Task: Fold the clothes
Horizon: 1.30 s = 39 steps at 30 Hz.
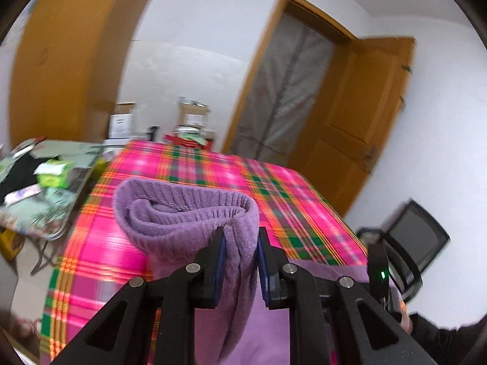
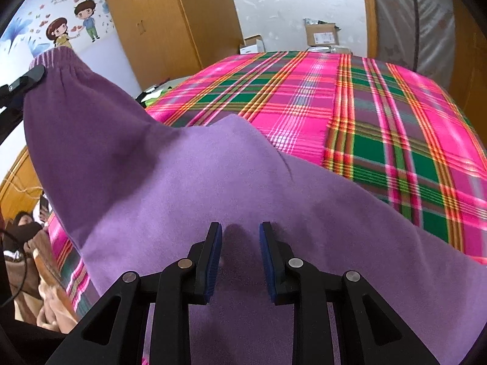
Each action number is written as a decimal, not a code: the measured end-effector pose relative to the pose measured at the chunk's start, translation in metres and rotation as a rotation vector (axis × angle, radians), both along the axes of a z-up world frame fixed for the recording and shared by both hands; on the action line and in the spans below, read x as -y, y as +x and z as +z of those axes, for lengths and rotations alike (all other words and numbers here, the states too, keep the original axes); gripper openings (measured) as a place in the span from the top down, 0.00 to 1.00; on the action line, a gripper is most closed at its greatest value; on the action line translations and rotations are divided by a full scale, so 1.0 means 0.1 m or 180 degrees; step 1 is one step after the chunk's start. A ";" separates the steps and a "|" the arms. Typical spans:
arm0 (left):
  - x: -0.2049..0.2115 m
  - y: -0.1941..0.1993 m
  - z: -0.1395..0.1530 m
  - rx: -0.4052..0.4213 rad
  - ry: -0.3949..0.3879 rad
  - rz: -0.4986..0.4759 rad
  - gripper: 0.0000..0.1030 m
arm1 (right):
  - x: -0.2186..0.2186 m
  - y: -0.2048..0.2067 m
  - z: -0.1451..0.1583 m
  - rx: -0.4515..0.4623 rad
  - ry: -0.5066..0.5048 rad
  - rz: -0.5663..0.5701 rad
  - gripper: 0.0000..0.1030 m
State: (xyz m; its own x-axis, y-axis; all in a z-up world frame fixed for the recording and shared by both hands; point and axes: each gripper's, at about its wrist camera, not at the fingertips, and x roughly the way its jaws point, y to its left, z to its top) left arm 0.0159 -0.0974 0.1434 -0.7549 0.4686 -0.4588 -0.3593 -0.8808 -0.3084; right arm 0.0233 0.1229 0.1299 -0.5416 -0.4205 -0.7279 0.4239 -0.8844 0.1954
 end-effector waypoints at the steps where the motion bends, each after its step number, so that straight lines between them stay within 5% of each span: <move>1: -0.09 0.00 -0.03 0.0012 -0.0029 -0.0096 0.81 | -0.02 0.01 0.02 -0.0008 -0.0015 -0.0022 0.74; 12: -1.00 0.09 -0.63 0.0358 -0.0514 -0.1098 0.81 | -0.34 0.06 0.14 -0.0012 -0.0127 -0.0312 0.74; 19: -1.26 0.09 -1.07 0.0608 -0.0904 -0.1319 0.79 | -0.41 0.08 0.12 0.0019 -0.0163 -0.0370 0.74; 27: -1.12 0.44 -0.84 0.0280 -0.0596 -0.1410 0.70 | -0.48 0.07 0.24 -0.0130 -0.0241 -0.0359 0.74; 33: -0.57 0.52 -0.53 0.0045 -0.0152 -0.0951 0.69 | -0.32 0.17 0.41 -0.0316 -0.0314 -0.0028 0.74; 37: -0.21 0.33 -0.62 0.0312 -0.0249 -0.0382 0.68 | -0.12 0.26 0.51 -0.0455 -0.0303 0.0302 0.58; 39: -0.11 0.23 -0.73 0.0512 -0.0341 -0.0206 0.68 | -0.03 0.29 0.53 -0.0499 -0.0276 0.0433 0.58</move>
State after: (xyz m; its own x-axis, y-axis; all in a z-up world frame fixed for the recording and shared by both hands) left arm 0.0391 -0.0861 0.0708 -0.6377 0.4559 -0.6209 -0.3699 -0.8883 -0.2723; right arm 0.0525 0.1261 0.1830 -0.5792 -0.5548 -0.5973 0.5694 -0.7996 0.1906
